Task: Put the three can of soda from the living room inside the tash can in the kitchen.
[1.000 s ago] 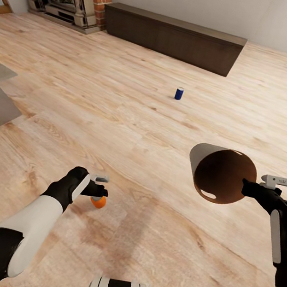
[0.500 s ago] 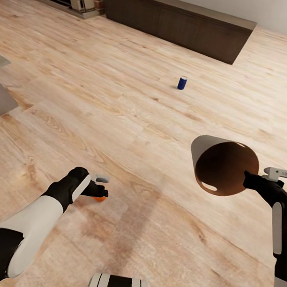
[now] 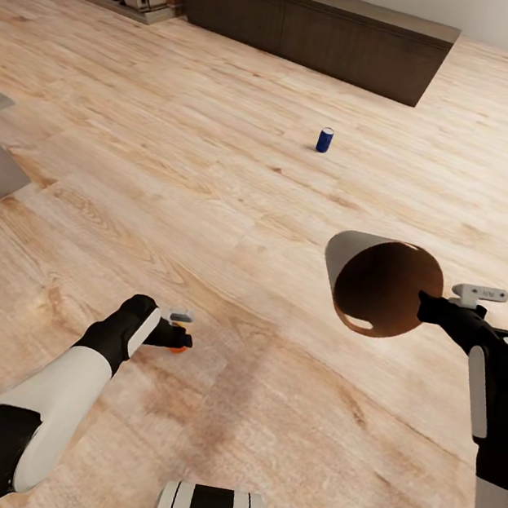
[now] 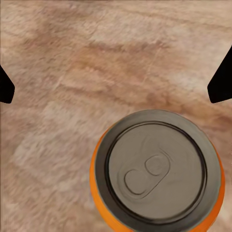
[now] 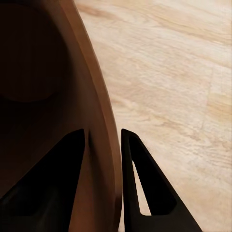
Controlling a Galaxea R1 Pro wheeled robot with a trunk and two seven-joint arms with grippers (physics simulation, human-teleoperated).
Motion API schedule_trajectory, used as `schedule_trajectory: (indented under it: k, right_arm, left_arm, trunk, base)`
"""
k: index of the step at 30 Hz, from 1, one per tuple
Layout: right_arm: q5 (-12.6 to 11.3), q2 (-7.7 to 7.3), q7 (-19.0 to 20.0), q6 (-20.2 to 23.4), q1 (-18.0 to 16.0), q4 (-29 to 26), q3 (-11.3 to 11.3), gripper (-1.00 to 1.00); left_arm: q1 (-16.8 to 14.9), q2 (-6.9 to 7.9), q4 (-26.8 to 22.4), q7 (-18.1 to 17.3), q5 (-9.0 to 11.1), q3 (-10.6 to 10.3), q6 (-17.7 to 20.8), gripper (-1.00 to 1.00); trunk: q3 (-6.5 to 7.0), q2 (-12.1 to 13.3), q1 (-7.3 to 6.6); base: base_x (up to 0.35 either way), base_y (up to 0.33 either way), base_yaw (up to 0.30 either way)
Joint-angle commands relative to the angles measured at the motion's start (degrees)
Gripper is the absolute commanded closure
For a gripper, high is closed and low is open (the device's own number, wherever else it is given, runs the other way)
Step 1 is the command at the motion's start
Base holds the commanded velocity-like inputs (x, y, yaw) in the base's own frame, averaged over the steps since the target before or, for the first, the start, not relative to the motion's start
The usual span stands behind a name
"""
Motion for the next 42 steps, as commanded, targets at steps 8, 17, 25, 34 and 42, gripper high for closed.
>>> schedule_trajectory:
  k: [8,17,25,34,42]
  right_arm:
    - [0.1,0.16,-0.1,-0.1,-0.1,0.0,0.9,1.0]
    - [0.1,0.19,-0.1,-0.1,0.0,0.0,1.0,1.0]
    - [0.1,0.25,-0.1,-0.1,0.0,0.0,1.0,1.0]
    - [0.0,0.26,-0.1,-0.1,0.1,0.1,1.1,1.0]
    - [0.0,0.26,-0.1,-0.1,0.1,0.1,1.2,1.0]
  left_arm:
    - [0.0,0.0,-0.2,0.1,0.0,-0.1,-1.0,-1.0]
    - [0.0,-0.06,-0.2,0.1,0.1,-0.1,-1.2,-1.0]
    - [0.0,-0.07,-0.2,0.0,0.2,-0.1,-1.2,-1.0]
    - [0.1,-0.02,-0.2,-0.1,0.1,-0.1,-1.2,-1.0]
    - [0.1,-0.08,-0.2,0.0,0.2,-0.1,-1.2,-1.0]
  trunk:
    - [0.01,0.0,-0.01]
    - [0.01,0.0,-0.01]
    - [0.01,0.0,-0.01]
    - [0.01,0.0,-0.01]
    - [-0.66,0.0,0.07]
  base:
    - [0.084,0.0,0.0]
    - [0.013,0.0,0.0]
    - [0.03,0.021,0.0]
    - [0.143,0.104,0.0]
    - [0.013,0.009,0.0]
